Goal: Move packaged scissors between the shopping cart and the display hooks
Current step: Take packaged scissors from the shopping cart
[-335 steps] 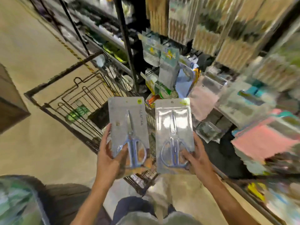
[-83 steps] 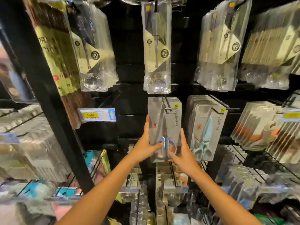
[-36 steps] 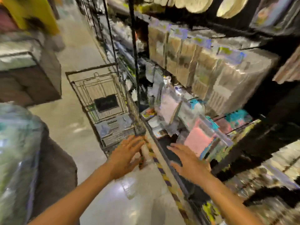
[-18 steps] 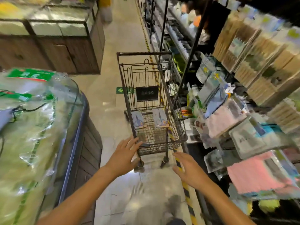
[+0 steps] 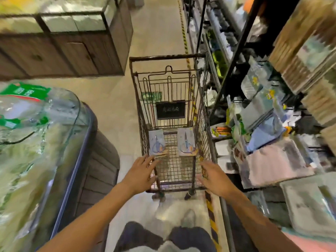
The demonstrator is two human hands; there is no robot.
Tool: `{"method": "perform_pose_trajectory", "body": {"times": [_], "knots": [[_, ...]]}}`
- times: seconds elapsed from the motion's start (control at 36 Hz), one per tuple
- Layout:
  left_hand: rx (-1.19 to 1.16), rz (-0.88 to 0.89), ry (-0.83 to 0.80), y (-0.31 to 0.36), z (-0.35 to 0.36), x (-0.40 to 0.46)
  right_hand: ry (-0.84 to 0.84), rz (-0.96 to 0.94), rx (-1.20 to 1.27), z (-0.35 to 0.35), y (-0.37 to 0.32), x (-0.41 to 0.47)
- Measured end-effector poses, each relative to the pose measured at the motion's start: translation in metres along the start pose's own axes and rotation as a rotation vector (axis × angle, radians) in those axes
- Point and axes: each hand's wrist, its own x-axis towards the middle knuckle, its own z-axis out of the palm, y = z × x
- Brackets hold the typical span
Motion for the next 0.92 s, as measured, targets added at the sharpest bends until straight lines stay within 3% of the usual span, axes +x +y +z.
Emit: {"method": "perform_pose_trajectory", "body": {"times": [0.25, 0.42, 0.56, 0.64, 0.72, 0.83, 0.92], "knots": [[-0.119, -0.103, -0.09, -0.017, 0.003, 0.066, -0.106, 0.037, 0.02, -0.014, -0.001, 0.075], [-0.126, -0.006, -0.01, -0.044, 0.016, 0.118, -0.199, 0.118, -0.021, -0.009, -0.008, 0.122], [-0.126, 0.041, -0.08, -0.057, 0.023, 0.163, -0.235, 0.219, 0.007, 0.005, -0.012, 0.152], [-0.185, -0.027, -0.192, -0.067, 0.045, 0.189, -0.252, 0.28, -0.004, 0.014, -0.009, 0.171], [-0.231, -0.044, -0.181, -0.071, 0.064, 0.211, -0.259, 0.274, 0.014, 0.025, 0.003, 0.191], [-0.235, -0.078, -0.168, -0.071, 0.096, 0.246, -0.116, 0.258, -0.001, 0.046, 0.029, 0.231], [-0.249, -0.154, -0.169, -0.07, 0.128, 0.277, -0.254, 0.233, 0.034, 0.073, 0.058, 0.262]]}}
